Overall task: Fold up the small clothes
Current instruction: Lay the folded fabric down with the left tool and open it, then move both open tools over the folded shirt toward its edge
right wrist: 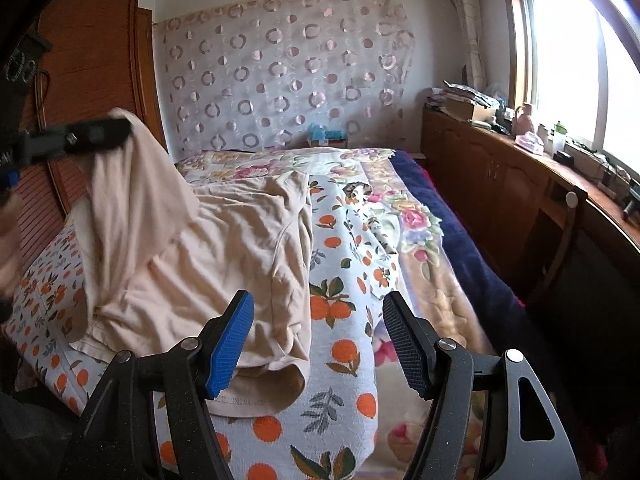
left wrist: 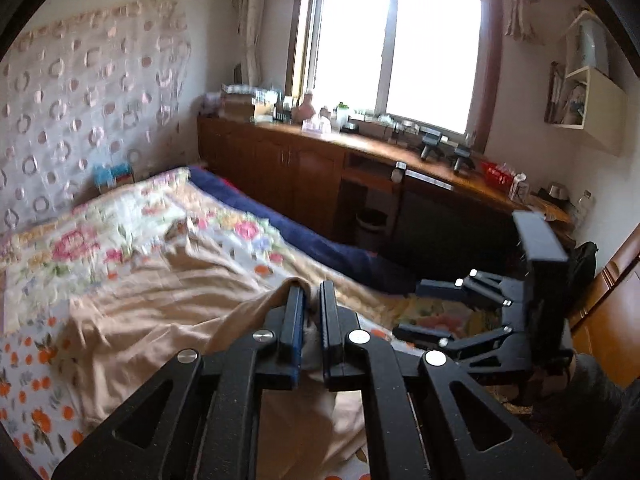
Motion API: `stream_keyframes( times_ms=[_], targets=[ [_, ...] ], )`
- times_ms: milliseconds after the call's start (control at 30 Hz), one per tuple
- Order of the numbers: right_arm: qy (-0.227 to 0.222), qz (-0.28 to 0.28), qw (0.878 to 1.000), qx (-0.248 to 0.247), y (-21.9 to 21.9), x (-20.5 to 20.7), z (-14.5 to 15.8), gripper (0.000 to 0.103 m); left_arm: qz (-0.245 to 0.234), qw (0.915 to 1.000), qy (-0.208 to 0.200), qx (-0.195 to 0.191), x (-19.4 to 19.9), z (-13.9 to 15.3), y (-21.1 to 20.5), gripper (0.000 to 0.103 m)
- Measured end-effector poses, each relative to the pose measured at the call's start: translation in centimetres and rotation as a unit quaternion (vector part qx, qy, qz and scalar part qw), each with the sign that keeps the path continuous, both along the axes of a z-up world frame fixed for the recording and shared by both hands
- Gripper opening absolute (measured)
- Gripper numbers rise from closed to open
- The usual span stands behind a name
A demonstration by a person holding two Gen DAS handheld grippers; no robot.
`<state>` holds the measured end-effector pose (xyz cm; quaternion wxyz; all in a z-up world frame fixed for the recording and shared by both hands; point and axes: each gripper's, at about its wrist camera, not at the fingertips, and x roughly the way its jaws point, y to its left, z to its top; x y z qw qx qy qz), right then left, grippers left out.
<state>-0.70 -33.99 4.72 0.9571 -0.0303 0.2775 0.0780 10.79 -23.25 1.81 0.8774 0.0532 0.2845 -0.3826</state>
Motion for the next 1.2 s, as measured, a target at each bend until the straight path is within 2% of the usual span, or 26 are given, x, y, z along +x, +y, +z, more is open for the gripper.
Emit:
stream_keyframes(
  times_ms=[33, 100, 267, 400, 600, 833, 1033, 1200],
  targets=[
    [0.001, 0.001, 1.0, 0.0, 0.1, 0.1, -0.1, 0.069, -0.001, 1.0, 0.002, 0.0, 0.0, -0.2, 0.0, 0.018],
    [0.003, 0.003, 1.0, 0.0, 0.2, 0.0, -0.3, 0.069, 0.005, 1.0, 0.0, -0.003, -0.3, -0.5, 0.5, 0.043],
    [0.006, 0.009, 1.0, 0.003, 0.3, 0.2, -0.2, 0.069, 0.029, 0.9996, -0.004, -0.003, -0.9, -0.8, 3.0, 0.059],
    [0.009, 0.024, 1.0, 0.0, 0.3, 1.2, -0.2, 0.069, 0.068, 0.9976, -0.01, 0.002, -0.9, -1.6, 6.8, 0.074],
    [0.013, 0.058, 0.998, -0.009, 2.3, 2.9, -0.2, 0.069, 0.146, 0.9892, -0.012, 0.004, -1.2, -3.0, 13.1, 0.075],
    [0.017, 0.111, 0.993, -0.03, 7.0, 5.8, 0.3, 0.069, 0.228, 0.9732, -0.007, 0.026, -1.2, -4.9, 19.2, 0.075],
    [0.024, 0.162, 0.986, -0.044, 11.0, 8.3, 0.8, 0.069, 0.27, 0.9623, 0.004, 0.029, -1.1, -6.4, 22.9, 0.075],
    [0.036, 0.202, 0.977, -0.056, 14.3, 10.4, 0.7, 0.069, 0.288, 0.9571, 0.011, 0.029, -1.2, -7.5, 24.7, 0.075]
  ],
)
